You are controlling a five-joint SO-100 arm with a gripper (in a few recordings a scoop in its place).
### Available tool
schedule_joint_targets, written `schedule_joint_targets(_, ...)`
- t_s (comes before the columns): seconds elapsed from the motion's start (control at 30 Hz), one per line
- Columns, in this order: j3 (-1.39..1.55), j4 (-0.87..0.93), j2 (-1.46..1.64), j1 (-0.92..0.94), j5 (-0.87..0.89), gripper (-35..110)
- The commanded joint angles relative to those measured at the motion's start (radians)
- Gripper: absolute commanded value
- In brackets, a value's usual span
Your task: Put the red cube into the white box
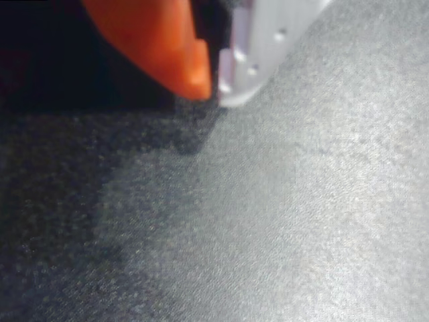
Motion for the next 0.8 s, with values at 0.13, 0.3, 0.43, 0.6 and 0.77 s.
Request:
schedule_joint_targets(0.13, 0.0, 0.005, 0.003, 0.002, 0.002, 0)
schedule_joint_targets(0.3, 0.0, 0.003, 0.003, 0.0, 0.002, 0)
schedule_joint_targets(0.43, 0.0, 0.005, 0.003, -0.002, 0.011, 6)
schedule_joint_targets(0.6, -0.044, 0.029, 0.005, -0.017, 0.044, 15)
schedule_joint_targets(0.77, -0.161, 0.071, -0.038, -0.04, 0.101, 20)
